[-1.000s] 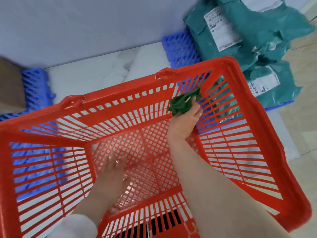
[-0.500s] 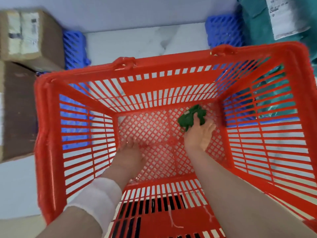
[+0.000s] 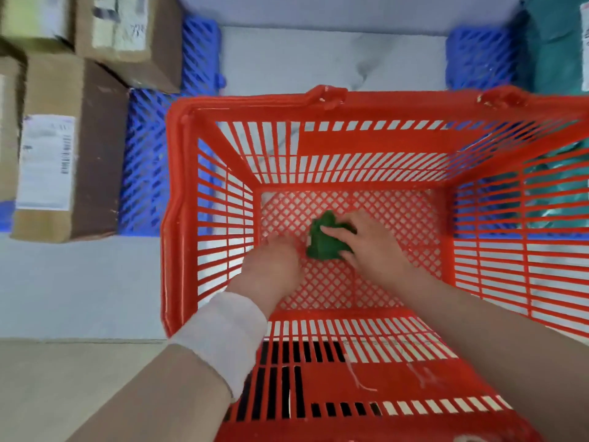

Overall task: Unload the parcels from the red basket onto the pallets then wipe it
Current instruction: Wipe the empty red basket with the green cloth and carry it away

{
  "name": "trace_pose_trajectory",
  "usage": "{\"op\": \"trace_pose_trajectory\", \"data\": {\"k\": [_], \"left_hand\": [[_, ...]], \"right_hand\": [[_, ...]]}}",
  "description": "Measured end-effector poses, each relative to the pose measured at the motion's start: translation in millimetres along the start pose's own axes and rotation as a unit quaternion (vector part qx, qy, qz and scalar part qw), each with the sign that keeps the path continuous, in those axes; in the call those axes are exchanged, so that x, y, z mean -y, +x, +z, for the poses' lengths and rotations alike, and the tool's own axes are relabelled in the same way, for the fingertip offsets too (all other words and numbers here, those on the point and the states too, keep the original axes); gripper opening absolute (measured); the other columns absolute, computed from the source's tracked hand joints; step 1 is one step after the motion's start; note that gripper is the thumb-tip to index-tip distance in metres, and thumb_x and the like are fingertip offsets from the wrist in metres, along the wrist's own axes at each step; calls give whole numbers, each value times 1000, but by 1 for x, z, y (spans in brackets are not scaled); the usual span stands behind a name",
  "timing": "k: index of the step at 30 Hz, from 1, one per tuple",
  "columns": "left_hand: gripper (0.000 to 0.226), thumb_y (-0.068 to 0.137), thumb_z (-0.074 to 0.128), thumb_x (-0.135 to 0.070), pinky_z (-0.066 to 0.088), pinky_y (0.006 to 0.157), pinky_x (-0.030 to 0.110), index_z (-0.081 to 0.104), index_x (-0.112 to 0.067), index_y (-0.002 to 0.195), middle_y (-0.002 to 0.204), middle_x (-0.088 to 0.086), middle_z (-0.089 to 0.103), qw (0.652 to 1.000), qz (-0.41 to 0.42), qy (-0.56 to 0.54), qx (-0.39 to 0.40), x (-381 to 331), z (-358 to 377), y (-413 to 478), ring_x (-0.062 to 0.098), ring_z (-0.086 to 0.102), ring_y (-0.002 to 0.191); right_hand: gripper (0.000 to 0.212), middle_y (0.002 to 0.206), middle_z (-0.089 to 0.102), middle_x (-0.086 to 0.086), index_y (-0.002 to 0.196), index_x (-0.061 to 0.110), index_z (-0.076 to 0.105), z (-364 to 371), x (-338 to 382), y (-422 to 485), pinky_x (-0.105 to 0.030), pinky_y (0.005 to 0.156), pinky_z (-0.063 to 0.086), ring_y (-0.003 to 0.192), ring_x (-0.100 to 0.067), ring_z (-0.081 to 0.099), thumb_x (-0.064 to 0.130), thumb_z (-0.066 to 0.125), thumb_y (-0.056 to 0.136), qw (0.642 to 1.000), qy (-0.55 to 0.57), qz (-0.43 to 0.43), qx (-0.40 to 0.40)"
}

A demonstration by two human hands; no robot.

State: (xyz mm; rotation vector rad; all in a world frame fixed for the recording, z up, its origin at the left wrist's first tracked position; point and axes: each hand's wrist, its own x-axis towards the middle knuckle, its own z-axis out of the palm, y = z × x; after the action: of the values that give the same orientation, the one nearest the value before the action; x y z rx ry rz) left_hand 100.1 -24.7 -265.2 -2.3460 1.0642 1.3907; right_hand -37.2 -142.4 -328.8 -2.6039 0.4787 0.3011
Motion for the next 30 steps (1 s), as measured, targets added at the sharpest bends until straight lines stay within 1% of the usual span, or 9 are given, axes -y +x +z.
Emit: {"op": "trace_pose_trajectory", "data": {"k": [4, 6, 8, 11, 13, 18, 22, 27, 30], "left_hand": [[37, 90, 46, -37, 41, 81, 21, 50, -27, 125, 122, -4, 59, 928, 105, -90, -346, 3, -37, -65, 13, 55, 108], [34, 89, 47, -32, 34, 89, 14, 54, -21, 120, 119, 0, 59, 857, 128, -118, -485, 16, -46, -87, 11, 48, 110], [42, 88, 54, -22, 30, 101, 23, 48, -11, 128, 129, 11, 51, 824, 79, -114, -550, 31, -42, -95, 20, 41, 120], [60, 92, 51, -24, 33, 105, 41, 24, -12, 144, 144, 11, 38, 847, -69, -230, -475, 34, -37, -91, 27, 37, 129], [53, 96, 39, -28, 37, 93, 37, 21, -24, 145, 142, 4, 43, 836, -133, -284, -450, 34, -35, -85, 28, 46, 122], [45, 97, 26, -34, 39, 91, 30, 32, -29, 142, 136, 1, 52, 821, -171, -289, -461, 37, -35, -83, 26, 52, 117], [45, 96, 28, -34, 41, 89, 31, 35, -27, 140, 134, 1, 53, 813, -169, -262, -492, 35, -32, -80, 26, 55, 114], [39, 92, 36, -41, 27, 61, -8, 45, -33, 129, 97, -29, 48, 795, -140, -304, -506, 40, -31, -76, -17, 45, 78], [38, 92, 37, -41, 34, 69, 3, 43, -36, 129, 102, -25, 53, 798, -154, -309, -494, 38, -33, -76, -5, 51, 84]], "right_hand": [[55, 146, 32, -16, 136, 20, 45, 13, 19, 43, -52, 105, 28, 131, -39, 30, 39, 58, 86, 999, -9, 29, 23], [57, 152, 21, -10, 142, 23, 33, 30, 25, 51, -49, 109, 16, 137, -34, 18, 40, 50, 90, 998, -46, 16, 44], [54, 148, 30, -10, 140, 23, 37, 40, 23, 50, -49, 107, 19, 133, -33, 26, 32, 54, 89, 998, -49, 8, 35], [59, 142, 39, -7, 135, 23, 43, 43, 13, 34, -47, 101, 25, 130, -31, 31, 2, 58, 82, 994, -47, -80, 64], [54, 140, 40, -4, 132, 23, 47, 40, 9, 17, -42, 101, 26, 128, -27, 31, 0, 51, 84, 987, -25, -119, 110], [34, 129, 46, -2, 128, 21, 52, 29, 30, 12, -25, 95, 33, 119, -20, 43, 22, 44, 95, 954, 272, 81, 98], [37, 143, 41, 0, 132, 18, 49, 58, 78, 20, -21, 104, 18, 128, -18, 30, 24, 41, 97, 972, 192, -27, 135], [35, 144, 41, 1, 129, 16, 49, 83, 82, 2, -29, 106, 23, 130, -19, 25, 25, 44, 95, 970, 146, -85, 175], [35, 143, 41, 4, 129, 18, 46, 81, 76, -9, -30, 97, 32, 126, -18, 29, 23, 43, 95, 937, 62, -222, 263]]}}
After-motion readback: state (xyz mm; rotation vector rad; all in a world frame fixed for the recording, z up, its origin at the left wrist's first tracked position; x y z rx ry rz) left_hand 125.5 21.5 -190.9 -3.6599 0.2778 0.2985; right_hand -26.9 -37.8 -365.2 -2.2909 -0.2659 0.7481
